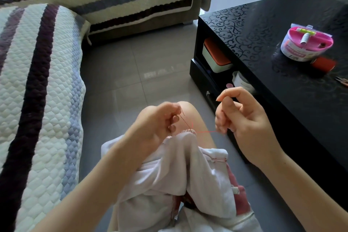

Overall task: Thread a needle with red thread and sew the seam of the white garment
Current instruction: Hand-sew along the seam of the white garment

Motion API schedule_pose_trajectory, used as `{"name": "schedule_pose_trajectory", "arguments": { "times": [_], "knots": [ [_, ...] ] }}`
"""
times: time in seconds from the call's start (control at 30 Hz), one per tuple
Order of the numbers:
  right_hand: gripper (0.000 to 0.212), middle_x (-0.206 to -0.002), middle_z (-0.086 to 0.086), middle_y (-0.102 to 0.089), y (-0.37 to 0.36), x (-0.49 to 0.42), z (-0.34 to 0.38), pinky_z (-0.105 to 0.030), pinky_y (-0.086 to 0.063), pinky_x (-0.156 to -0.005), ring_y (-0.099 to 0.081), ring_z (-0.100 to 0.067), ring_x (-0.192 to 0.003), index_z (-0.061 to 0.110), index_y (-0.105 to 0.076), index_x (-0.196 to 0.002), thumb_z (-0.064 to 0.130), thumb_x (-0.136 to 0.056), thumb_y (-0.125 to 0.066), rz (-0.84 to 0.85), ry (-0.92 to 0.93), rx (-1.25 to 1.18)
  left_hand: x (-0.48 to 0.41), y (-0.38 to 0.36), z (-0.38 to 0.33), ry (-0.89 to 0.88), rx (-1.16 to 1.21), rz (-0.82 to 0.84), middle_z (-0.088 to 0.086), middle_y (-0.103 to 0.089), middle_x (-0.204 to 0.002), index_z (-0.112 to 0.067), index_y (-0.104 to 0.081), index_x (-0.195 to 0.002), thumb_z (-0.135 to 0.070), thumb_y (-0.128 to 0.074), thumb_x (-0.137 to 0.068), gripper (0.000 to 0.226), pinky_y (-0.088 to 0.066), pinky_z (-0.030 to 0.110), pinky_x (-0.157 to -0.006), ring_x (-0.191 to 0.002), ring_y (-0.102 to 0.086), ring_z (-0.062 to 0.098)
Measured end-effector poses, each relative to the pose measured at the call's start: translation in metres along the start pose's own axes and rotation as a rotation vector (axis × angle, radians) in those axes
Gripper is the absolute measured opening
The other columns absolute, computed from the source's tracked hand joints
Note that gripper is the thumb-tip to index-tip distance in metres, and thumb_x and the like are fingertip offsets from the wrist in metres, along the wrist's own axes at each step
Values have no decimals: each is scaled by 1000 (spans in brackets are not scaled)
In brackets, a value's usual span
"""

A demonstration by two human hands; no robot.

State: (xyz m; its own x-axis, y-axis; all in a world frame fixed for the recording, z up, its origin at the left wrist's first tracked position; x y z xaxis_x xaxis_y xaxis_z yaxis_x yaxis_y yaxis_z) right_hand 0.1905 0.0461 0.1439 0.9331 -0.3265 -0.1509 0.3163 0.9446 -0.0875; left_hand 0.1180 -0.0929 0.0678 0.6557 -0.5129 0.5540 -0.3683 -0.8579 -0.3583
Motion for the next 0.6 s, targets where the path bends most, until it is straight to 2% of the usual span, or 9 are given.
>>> {"name": "schedule_pose_trajectory", "arguments": {
  "times": [0.03, 0.1, 0.23, 0.3, 0.37, 0.5, 0.6],
  "knots": [
    [17, -55, -7, -42, 4, -1, -1, -23, -40, -50, -42, -15, -51, 6, -55, -89, 22, -90, -49, -15, -4, 21, 1, -5, -11, -26, 0, 46, -2, -55, -68, -17, -62, -60, -20, -68, -47, 14, -32, 23, -60, -59, -48, 9],
    [16, -55, -1, -39, 10, -3, -5, -19, -38, -53, -37, -11, -53, 9, -57, -88, 22, -92, -49, -25, -18, 73, 5, -13, -30, -82, -57, 129, -4, -60, -68, -20, -64, -54, -26, -69, -45, 12, -34, 24, -63, -61, -53, 9],
    [16, -62, 1, -40, 5, -8, -22, -19, -34, -54, -36, -8, -55, 13, -58, -90, 10, -98, -46, 31, -62, 231, 15, -30, -59, -233, -410, 212, -4, -55, -63, -23, -68, -60, -21, -72, -62, 5, -34, 21, -60, -57, -45, 7],
    [12, -61, 7, -42, -6, -10, -31, -19, -33, -53, -37, -6, -56, 14, -56, -89, 16, -92, -45, 82, -78, 306, 21, -40, -66, -292, -546, 237, -3, -57, -66, -23, -70, -66, -21, -72, -69, 4, -36, 19, -61, -61, -46, 6],
    [11, -63, 8, -42, -18, -10, -39, -26, -34, -57, -38, -7, -59, 18, -54, -86, 21, -88, -44, 128, -91, 341, 26, -49, -70, -331, -631, 277, -6, -61, -68, -20, -71, -71, -18, -75, -75, 6, -41, 16, -64, -65, -51, 5],
    [8, -68, 4, -41, -38, -6, -39, -27, -33, -61, -36, -12, -64, 19, -52, -85, 15, -88, -45, 234, -94, 190, 27, -55, -76, -350, -674, 286, -9, -64, -66, -13, -69, -76, -12, -67, -83, 7, -42, 10, -61, -63, -54, 1],
    [5, -69, -1, -42, -46, -5, -28, -22, -35, -59, -38, -12, -63, 14, -47, -92, 15, -87, -49, 266, -69, 70, 24, -54, -76, -329, -688, 288, -7, -63, -68, -16, -71, -75, -16, -74, -80, 5, -41, 11, -61, -66, -53, 4]
  ]
}}
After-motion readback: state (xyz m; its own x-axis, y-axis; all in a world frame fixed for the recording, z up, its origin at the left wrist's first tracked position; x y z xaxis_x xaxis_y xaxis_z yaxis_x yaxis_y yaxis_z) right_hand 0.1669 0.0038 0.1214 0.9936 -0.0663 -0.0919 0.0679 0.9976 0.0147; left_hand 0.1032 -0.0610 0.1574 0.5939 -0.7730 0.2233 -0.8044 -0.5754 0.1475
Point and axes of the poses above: each hand's wrist, its own x-axis away from the middle knuckle, its own y-axis out of the back of the hand, z = x × y, the point moved 10 cm from there along -x, towards the middle knuckle
